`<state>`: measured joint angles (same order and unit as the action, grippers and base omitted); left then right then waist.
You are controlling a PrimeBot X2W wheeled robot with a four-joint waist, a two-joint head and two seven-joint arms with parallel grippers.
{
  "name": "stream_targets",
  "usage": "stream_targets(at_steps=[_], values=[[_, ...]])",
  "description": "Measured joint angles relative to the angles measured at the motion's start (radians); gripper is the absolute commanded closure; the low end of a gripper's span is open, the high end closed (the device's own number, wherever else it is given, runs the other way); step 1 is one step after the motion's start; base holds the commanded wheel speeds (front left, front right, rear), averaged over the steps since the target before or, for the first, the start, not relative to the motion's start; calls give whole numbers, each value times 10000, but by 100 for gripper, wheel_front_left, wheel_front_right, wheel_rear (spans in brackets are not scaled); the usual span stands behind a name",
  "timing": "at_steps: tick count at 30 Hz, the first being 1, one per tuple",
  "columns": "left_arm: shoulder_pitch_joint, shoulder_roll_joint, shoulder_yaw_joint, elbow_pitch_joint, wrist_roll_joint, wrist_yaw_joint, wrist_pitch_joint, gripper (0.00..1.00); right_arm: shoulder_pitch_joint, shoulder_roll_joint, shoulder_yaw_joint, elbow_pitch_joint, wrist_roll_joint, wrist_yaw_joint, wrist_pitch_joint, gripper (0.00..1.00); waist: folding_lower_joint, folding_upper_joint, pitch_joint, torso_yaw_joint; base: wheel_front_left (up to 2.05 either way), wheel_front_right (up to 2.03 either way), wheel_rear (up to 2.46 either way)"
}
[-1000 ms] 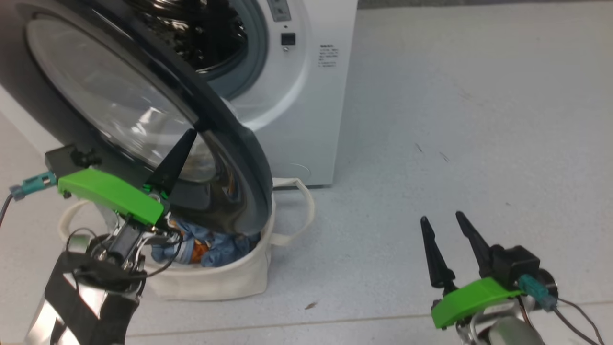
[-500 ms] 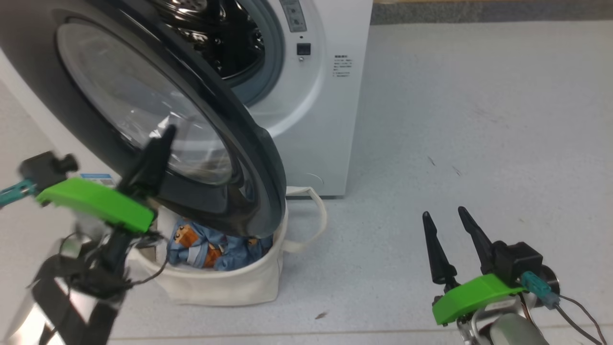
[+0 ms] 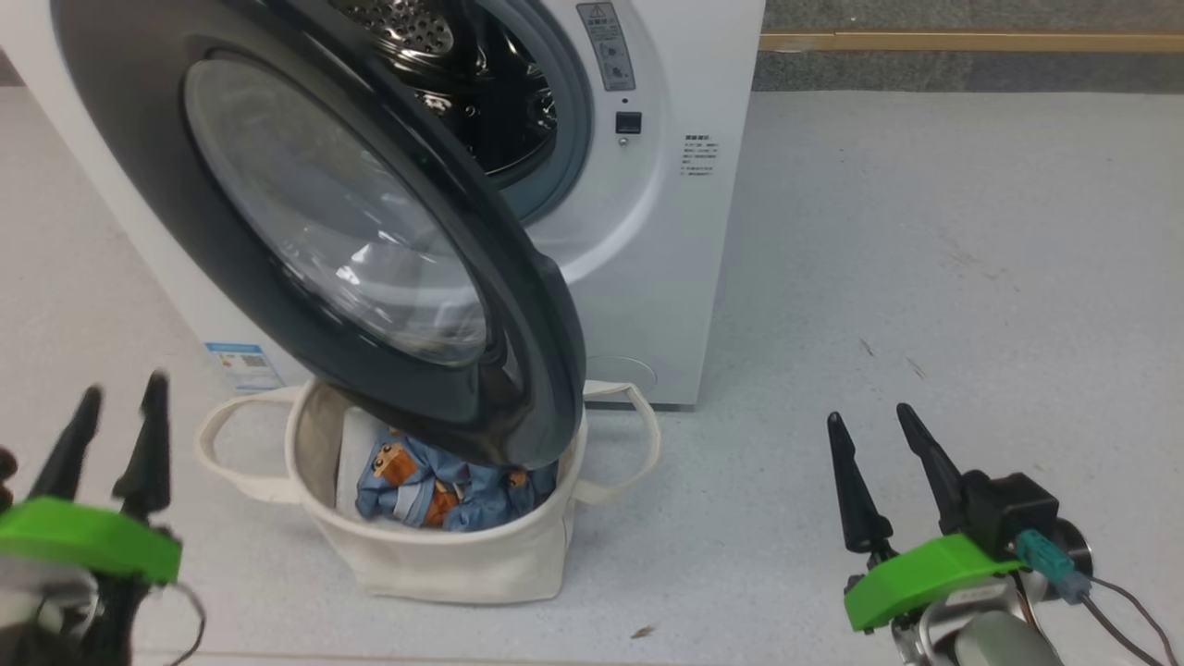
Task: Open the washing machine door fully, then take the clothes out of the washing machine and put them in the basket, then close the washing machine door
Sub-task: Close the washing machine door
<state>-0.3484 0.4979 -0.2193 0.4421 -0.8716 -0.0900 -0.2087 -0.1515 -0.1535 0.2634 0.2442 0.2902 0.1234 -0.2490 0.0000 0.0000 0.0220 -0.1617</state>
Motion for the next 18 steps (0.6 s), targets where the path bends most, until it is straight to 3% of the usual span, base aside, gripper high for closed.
stream_targets(at_steps=[2,8,14,18], values=[[226,186,-33,84,686,280,-219,0,64,0,2,0,0,0,0,0,0,0,-35,65,0,0,0],[1034,128,313,-107,1423,692,-399,0,157,15,23,2,-13,0,0,0,0,0,-189,102,0,0,0],[2289,-117,1632,-798,2128,903,-407,0,150,138,236,2,-69,0,0,0,0,0,-240,-187,0,0,0],[2903,-570,2399,-1306,2727,915,-408,0,149,186,265,13,-69,0,-2,0,0,0,-225,-426,0,0,0]])
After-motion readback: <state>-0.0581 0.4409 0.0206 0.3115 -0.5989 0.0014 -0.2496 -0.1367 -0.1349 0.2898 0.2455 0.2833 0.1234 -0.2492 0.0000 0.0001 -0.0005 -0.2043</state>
